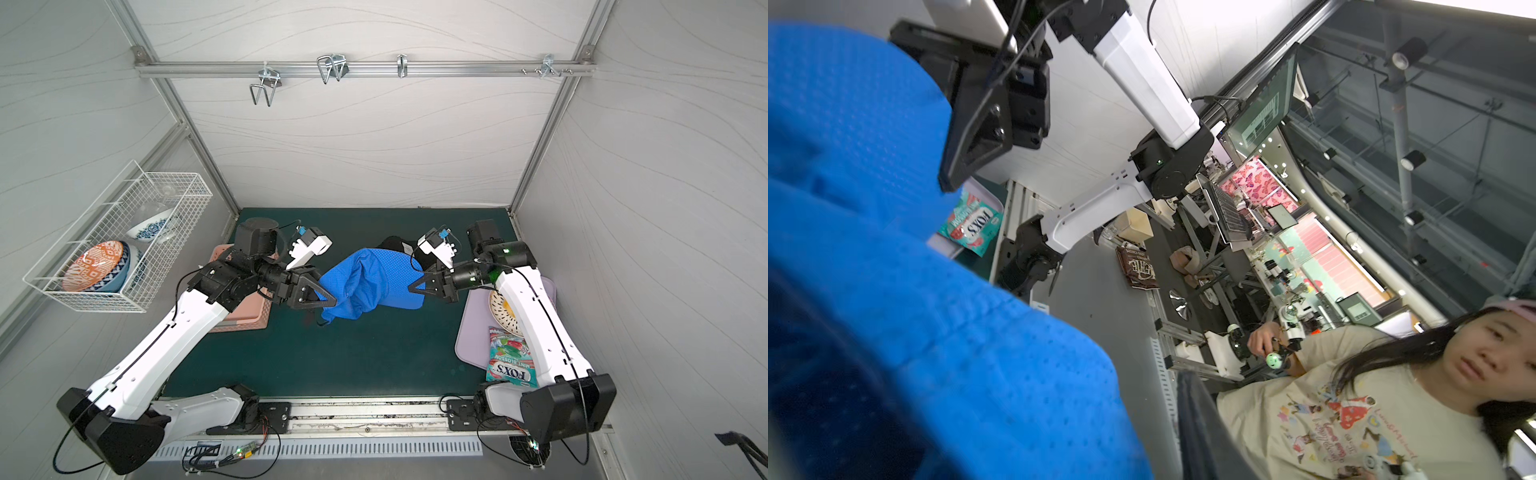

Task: Turn the baseball cap inside out
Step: Turn over the baseball cap.

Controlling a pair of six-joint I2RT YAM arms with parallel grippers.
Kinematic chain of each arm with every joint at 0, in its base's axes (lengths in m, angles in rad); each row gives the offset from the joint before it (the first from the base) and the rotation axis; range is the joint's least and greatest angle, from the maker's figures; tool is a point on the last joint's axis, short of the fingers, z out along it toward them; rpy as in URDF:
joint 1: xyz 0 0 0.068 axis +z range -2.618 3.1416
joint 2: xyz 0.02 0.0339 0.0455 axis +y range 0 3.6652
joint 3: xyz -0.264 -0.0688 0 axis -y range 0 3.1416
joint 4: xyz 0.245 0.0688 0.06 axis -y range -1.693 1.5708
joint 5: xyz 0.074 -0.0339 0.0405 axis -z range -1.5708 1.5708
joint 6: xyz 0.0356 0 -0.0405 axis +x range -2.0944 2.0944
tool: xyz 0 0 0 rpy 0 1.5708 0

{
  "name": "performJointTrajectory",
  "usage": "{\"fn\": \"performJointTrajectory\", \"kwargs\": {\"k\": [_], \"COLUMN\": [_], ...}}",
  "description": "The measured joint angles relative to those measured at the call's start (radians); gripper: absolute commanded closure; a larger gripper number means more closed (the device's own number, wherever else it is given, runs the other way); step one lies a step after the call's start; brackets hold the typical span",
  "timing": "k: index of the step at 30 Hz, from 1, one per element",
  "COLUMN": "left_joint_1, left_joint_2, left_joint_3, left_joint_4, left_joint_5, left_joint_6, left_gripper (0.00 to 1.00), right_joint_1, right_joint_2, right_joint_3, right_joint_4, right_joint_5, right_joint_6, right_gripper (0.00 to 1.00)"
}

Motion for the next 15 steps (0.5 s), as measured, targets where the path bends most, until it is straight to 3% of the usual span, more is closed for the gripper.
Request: {"fn": "performJointTrajectory", "kwargs": {"k": [5, 7, 9, 15], "left_joint_1": [0.132, 0.176, 0.201, 0.204], "left_joint_2": [0.0, 0.0, 0.002, -0.011], "left_joint_3": [0.0, 0.0, 0.001, 0.004], "left_joint_4": [-0.008, -0.013, -0.032, -0.104], "left_joint_5": [-0.081, -0.159, -0.246, -0.592], "left_joint_6": [0.046, 0.072, 0.101, 0.159], "left_gripper": [0.43, 0.19, 0.01, 0.0], "right_joint_1": [-0.002, -0.002, -0.002, -0.002], "right_joint_2": [-0.074, -0.102, -0.13, -0.217], "right_joint_3": [-0.033, -0.04, -0.053, -0.11], "right_joint_4": [0.002, 0.013, 0.041, 0.178], "right_joint_5": [-0.018, -0.024, -0.026, -0.003], "right_joint_6": [0.048, 0.085, 0.127, 0.293], "right_gripper": [1.0, 1.0, 1.0, 1.0]}}
